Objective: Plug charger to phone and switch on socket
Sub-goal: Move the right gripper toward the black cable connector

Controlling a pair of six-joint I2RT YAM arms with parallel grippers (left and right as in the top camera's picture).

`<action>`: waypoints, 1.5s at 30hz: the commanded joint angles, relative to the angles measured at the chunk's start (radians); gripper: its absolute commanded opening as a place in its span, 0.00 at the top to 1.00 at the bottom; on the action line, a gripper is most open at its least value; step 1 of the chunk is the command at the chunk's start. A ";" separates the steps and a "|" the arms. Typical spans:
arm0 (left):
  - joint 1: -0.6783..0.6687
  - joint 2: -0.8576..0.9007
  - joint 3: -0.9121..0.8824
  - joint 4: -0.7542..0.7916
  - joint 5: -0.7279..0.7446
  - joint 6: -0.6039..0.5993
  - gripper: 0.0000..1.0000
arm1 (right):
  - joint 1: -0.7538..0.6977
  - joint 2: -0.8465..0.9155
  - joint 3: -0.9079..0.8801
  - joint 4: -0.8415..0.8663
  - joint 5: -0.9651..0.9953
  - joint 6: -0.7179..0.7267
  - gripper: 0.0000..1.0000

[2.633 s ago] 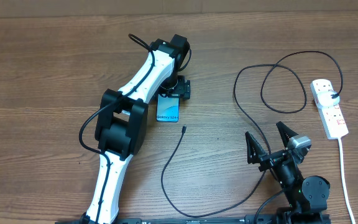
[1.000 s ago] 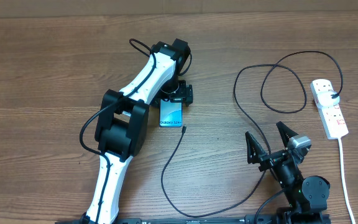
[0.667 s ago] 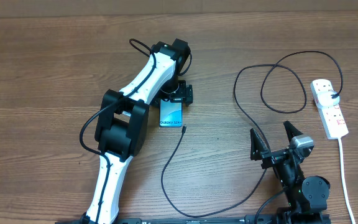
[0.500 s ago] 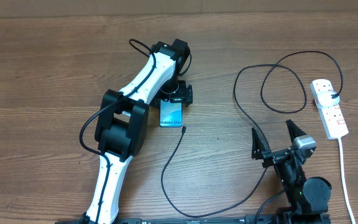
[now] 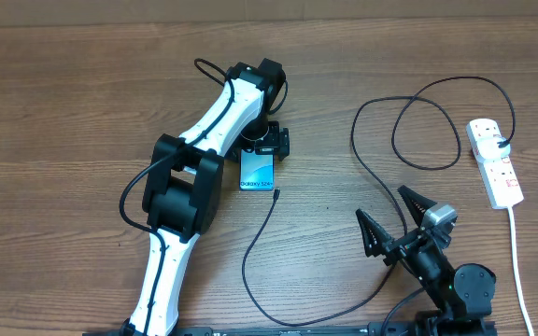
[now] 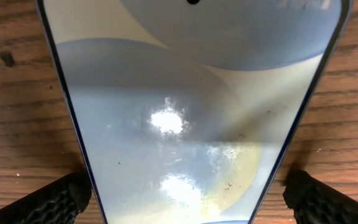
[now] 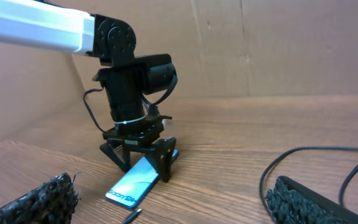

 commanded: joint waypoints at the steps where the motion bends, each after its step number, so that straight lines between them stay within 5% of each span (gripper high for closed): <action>1: -0.013 0.038 -0.036 0.006 0.006 0.022 0.00 | 0.003 0.043 0.101 -0.013 0.018 0.089 0.00; 15: -0.013 0.038 -0.036 0.008 0.013 0.022 0.00 | 0.002 0.883 1.051 -0.697 0.091 -0.027 0.00; 19: -0.013 0.038 -0.036 0.008 0.013 0.022 0.00 | 0.002 1.098 1.233 -0.781 0.031 -0.015 0.00; 27: -0.013 0.038 -0.036 0.008 0.012 0.022 0.00 | 0.003 1.371 1.258 -0.810 -0.215 -0.014 0.00; 34: -0.013 0.038 -0.036 0.011 0.011 0.002 0.00 | 0.041 1.540 1.251 -0.877 -0.094 0.017 0.00; 45: -0.015 0.038 -0.036 0.016 0.011 -0.005 0.01 | 0.057 1.571 1.191 -0.849 0.077 0.195 0.00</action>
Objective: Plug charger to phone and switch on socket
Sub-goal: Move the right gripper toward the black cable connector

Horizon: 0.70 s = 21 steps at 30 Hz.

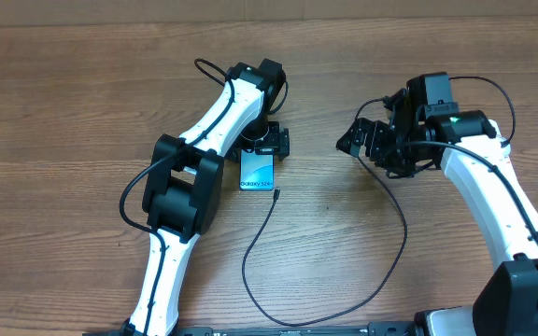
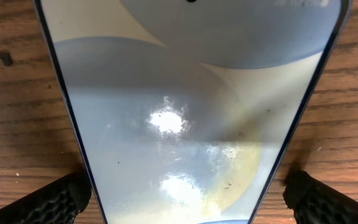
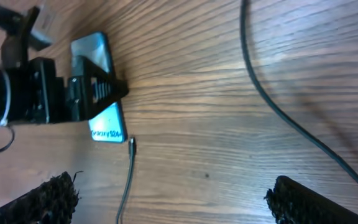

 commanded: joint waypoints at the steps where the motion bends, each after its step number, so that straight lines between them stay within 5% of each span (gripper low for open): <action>1: -0.010 0.039 -0.034 0.015 0.011 -0.006 0.01 | 0.003 0.000 -0.011 0.029 0.038 0.041 0.00; 11: -0.010 0.039 -0.034 0.040 -0.025 -0.001 0.15 | 0.043 0.000 -0.038 0.052 -0.003 0.046 0.00; 21: -0.010 0.039 -0.034 0.034 0.083 0.021 0.16 | 0.110 0.000 -0.192 0.206 0.073 0.148 0.00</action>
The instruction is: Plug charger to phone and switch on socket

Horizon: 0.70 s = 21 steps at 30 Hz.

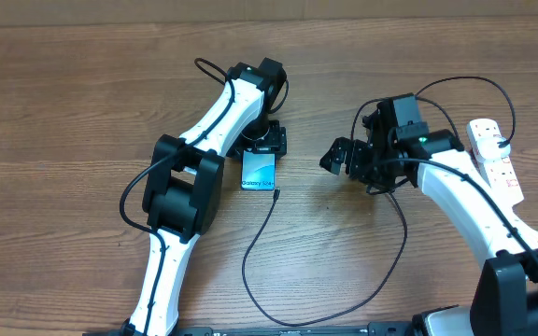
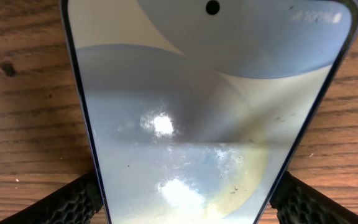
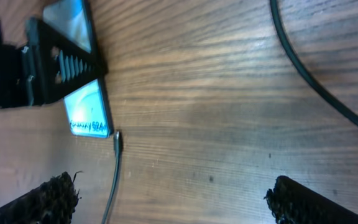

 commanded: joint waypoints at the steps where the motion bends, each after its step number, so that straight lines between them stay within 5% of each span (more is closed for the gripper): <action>1: -0.009 0.039 -0.034 0.016 0.087 0.023 0.17 | 0.004 0.000 -0.032 0.045 0.022 0.068 0.00; 21: 0.007 0.039 -0.034 0.006 0.313 0.168 0.22 | 0.155 0.144 -0.172 0.518 -0.145 0.124 0.00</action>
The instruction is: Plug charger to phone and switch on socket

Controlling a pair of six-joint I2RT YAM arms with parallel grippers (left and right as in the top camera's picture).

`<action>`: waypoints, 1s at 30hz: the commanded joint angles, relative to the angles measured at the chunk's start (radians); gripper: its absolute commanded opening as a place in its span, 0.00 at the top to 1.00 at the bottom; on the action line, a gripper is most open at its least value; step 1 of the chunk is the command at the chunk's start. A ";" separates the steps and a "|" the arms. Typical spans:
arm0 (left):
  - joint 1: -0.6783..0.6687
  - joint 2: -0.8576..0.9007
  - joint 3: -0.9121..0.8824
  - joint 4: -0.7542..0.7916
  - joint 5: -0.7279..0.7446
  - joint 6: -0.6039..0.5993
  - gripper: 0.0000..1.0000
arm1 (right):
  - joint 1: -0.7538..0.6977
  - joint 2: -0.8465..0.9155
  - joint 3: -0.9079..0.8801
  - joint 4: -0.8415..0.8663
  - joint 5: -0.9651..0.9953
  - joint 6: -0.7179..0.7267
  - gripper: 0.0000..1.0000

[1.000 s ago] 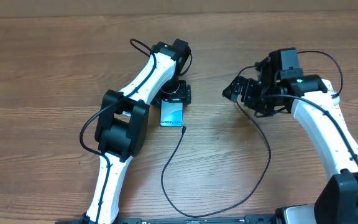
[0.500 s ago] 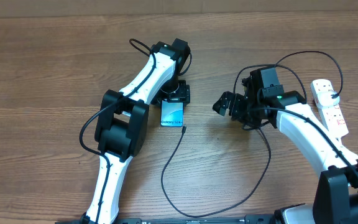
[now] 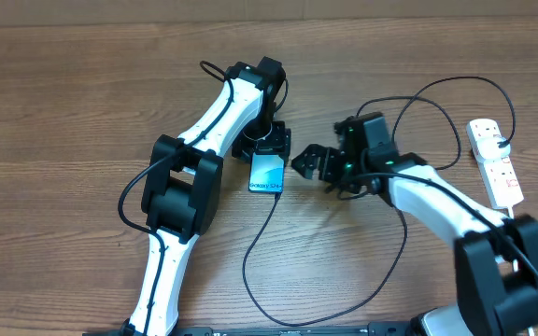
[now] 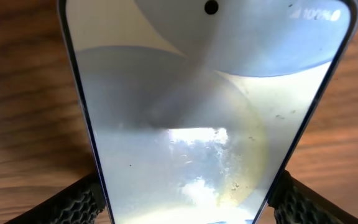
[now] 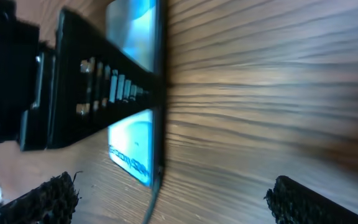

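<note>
The phone [image 3: 267, 175] lies screen up on the wooden table, its lit screen filling the left wrist view [image 4: 197, 112]. My left gripper [image 3: 269, 147] is shut on its two long edges, fingers [image 4: 73, 202] at the lower corners. The black charger cable [image 3: 260, 243] ends at the phone's near edge; its tip [image 5: 151, 208] touches that edge, and whether it is inserted cannot be told. Just right of the phone, my right gripper [image 3: 314, 166] stands open with nothing between its fingers [image 5: 42, 199]. The white socket strip [image 3: 495, 173] lies at the far right, with a plug in it.
The cable loops [image 3: 418, 121] across the table behind my right arm and runs back to the socket strip. The left arm [image 3: 194, 177] stretches from the near edge up to the phone. A cardboard wall borders the table's far side.
The phone has shifted slightly right and tilted in my left gripper, so its near edge now meets the cable tip. My right gripper has moved left, close beside the phone, still open.
My left gripper held the phone throughout. The right gripper was first open near the table's front edge, then up by the cable loops, then nearer the phone. Now it is right beside the phone, which has been nudged to the cable tip.
</note>
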 commanded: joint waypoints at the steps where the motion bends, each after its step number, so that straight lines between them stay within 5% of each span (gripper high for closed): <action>1: 0.005 0.045 -0.034 0.006 0.180 0.079 0.22 | 0.037 0.059 -0.009 0.069 -0.048 0.028 0.00; 12: 0.009 0.045 -0.034 -0.009 0.221 0.113 0.20 | 0.072 0.248 -0.009 0.394 -0.037 0.224 0.02; 23: 0.008 0.045 -0.034 -0.015 0.223 0.115 0.18 | 0.075 0.299 -0.008 0.523 -0.037 0.235 0.27; 30: 0.008 0.045 -0.034 -0.011 0.222 0.115 0.12 | 0.075 0.299 -0.008 0.519 -0.035 0.234 0.34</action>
